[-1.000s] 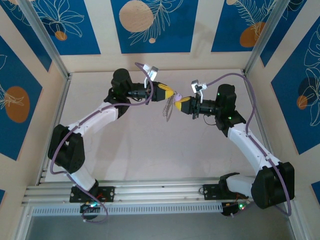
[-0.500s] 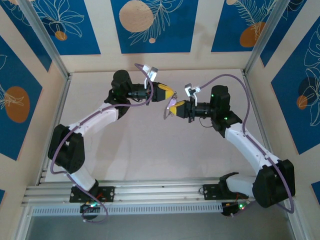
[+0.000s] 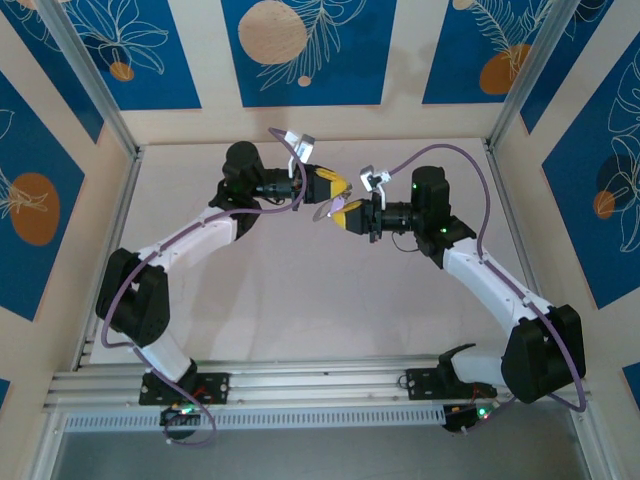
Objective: Put the keys on the keyring
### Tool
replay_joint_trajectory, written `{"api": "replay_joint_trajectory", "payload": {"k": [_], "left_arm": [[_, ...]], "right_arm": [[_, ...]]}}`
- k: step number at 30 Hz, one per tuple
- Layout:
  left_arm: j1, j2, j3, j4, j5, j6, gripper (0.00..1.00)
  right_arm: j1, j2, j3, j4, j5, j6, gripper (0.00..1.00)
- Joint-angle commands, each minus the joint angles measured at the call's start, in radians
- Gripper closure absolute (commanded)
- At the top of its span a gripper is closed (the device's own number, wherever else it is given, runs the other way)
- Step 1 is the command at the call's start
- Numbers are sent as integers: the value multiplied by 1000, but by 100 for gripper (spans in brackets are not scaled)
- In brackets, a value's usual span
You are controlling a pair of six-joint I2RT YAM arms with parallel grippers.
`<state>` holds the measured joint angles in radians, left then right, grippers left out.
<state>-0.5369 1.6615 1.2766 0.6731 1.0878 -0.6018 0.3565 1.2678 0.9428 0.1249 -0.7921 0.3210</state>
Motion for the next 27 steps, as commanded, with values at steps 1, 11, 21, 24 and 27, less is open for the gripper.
{"api": "replay_joint_trajectory", "payload": {"k": [1, 11, 21, 24, 27], "left_arm": [[-4, -18, -5, 108, -15, -31, 100], [-4, -17, -27, 156, -78, -46, 100], [-4, -41, -72, 180, -129, -34, 100], [-4, -50, -74, 177, -138, -36, 100], [-4, -69, -80, 151, -150, -27, 100]], "right_arm": [[-13, -18, -2, -36, 8, 4, 91], [-147, -241, -148, -28, 23, 106, 54], [-92, -293, -51, -55, 440, 431, 47], [-22, -270, 18, -83, 530, 464, 46], [21, -250, 86, -118, 583, 481, 46]]}}
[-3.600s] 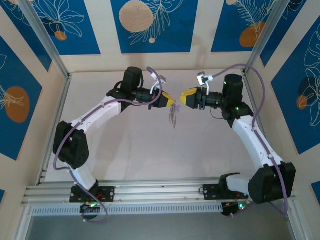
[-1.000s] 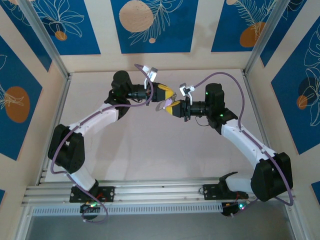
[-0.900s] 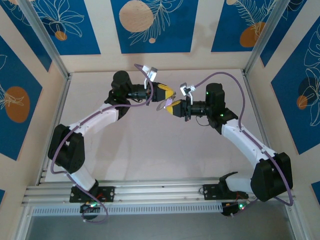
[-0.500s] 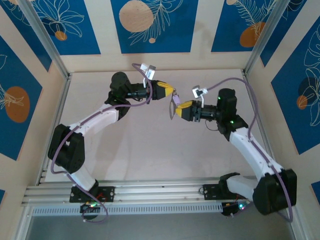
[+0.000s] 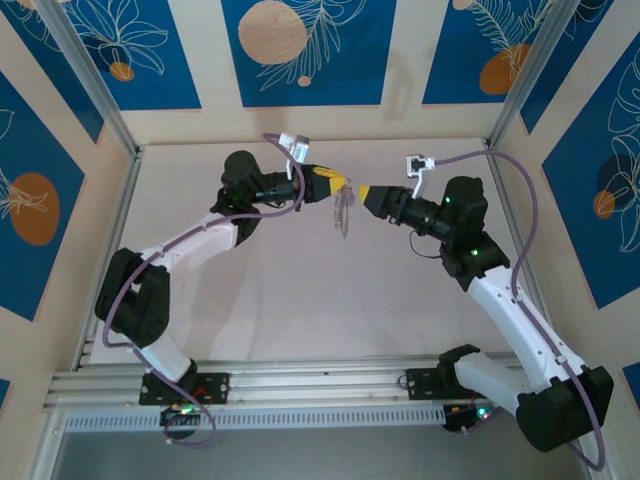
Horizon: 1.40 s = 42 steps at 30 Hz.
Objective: Put the keys on the keyring
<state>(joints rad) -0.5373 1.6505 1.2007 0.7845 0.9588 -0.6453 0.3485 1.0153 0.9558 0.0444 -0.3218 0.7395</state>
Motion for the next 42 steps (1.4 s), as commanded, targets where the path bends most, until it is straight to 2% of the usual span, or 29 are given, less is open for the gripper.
{"api": "replay_joint_trajectory", "payload": {"k": [1, 12, 20, 25, 30, 33, 36, 39, 42], "left_arm": [[-3, -65, -8, 28, -27, 25, 100], [-4, -105, -49, 19, -127, 55, 100], [-4, -49, -29, 83, -120, 24, 100], [-4, -32, -27, 99, -113, 26, 100], [-2, -7, -39, 134, -114, 24, 100], [-3, 33, -40, 227, -107, -24, 100], [0, 85, -23, 336, -94, -95, 100], [-1, 133, -9, 426, -79, -161, 100], [1, 165, -10, 484, -75, -205, 100]], "right_arm": [[33, 8, 92, -46, 123, 71, 45], [-9, -2, 182, -125, 171, 73, 37], [-23, 36, 182, -128, 142, 72, 38], [-11, 94, 221, -152, 82, 38, 44], [-1, 92, 209, -165, 60, 2, 42], [-10, 89, 179, -165, 90, -28, 40], [-46, 86, 113, -104, 71, -48, 41], [-90, 79, 29, 22, 33, -59, 46], [-125, 83, -55, 182, -54, -59, 52]]}}
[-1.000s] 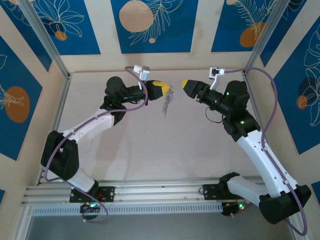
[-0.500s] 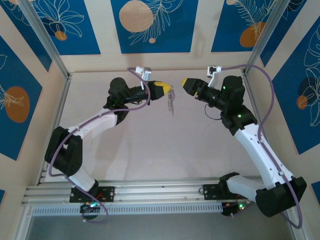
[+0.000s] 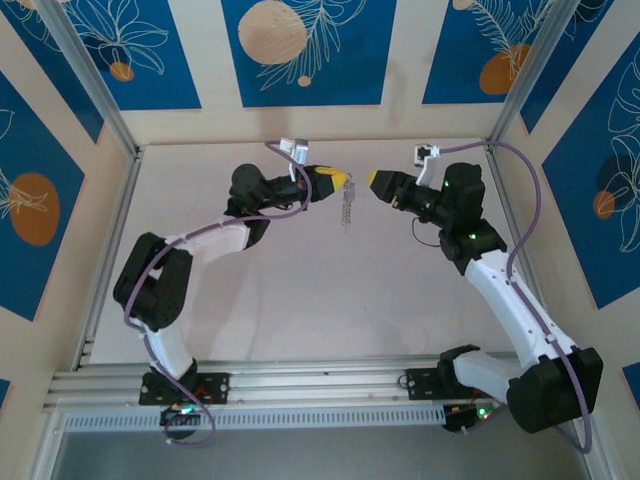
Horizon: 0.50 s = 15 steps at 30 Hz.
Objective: Put the keys on the keyring
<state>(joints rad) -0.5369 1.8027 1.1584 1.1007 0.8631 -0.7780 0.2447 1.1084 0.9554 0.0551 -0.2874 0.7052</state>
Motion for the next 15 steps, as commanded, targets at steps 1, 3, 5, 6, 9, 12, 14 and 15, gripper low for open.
{"api": "replay_joint_trajectory", "payload": {"k": [1, 3, 5, 6, 9, 12, 14, 15], "left_arm": [[0, 20, 31, 182, 20, -80, 100], [0, 31, 27, 207, 23, -97, 100], [-1, 39, 26, 225, 22, -112, 100], [-1, 44, 29, 237, 22, -121, 100], [-1, 58, 45, 260, 23, -146, 100], [-3, 67, 61, 264, 27, -154, 100], [-7, 70, 69, 263, 29, -158, 100], [-8, 72, 71, 263, 30, -160, 100]], "right_arm": [[-29, -11, -83, 235, -119, -21, 53], [-41, -17, -127, 318, -166, -19, 53], [-49, -18, -152, 375, -200, -18, 54], [-53, -15, -160, 400, -216, -11, 55], [-56, 4, -167, 451, -244, 8, 56], [-56, 28, -164, 485, -247, 24, 58], [-57, 48, -163, 523, -257, 43, 60], [-56, 59, -161, 547, -265, 56, 60]]}}
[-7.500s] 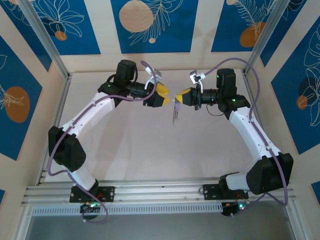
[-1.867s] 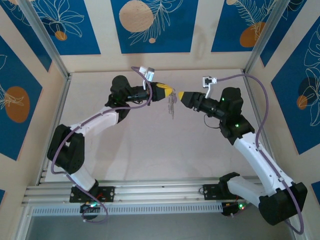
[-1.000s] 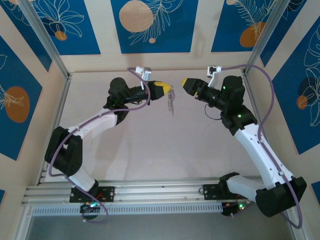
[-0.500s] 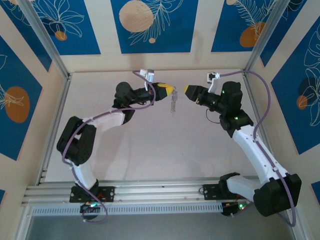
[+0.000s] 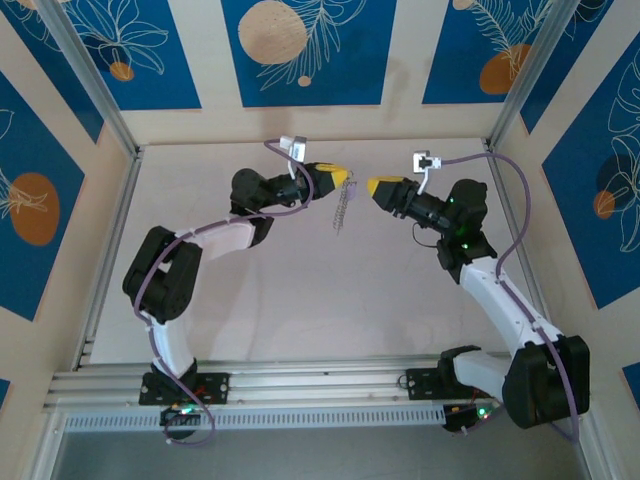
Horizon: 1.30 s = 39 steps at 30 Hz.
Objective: Put the keys on the keyring
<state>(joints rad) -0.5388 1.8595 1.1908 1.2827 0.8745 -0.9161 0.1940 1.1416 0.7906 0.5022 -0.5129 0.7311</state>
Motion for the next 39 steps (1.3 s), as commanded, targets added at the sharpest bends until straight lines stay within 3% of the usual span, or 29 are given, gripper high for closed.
{"api": "replay_joint_trajectory", "payload": {"k": [1, 17, 26, 33, 39], "left_arm": [[-9, 14, 41, 79, 18, -22, 100], [-33, -2, 49, 56, 27, -9, 100], [-41, -18, 46, 44, 29, 1, 100], [-48, -29, 42, 33, 32, 8, 100], [-47, -81, 19, -46, 18, 76, 100]], "right_arm": [[-5, 37, 7, 125, -47, 43, 60], [44, 102, 53, 202, -59, 74, 63], [59, 127, 61, 208, -68, 78, 78], [62, 130, 65, 201, -79, 72, 100], [43, 124, 77, 166, -100, 46, 100]]}}
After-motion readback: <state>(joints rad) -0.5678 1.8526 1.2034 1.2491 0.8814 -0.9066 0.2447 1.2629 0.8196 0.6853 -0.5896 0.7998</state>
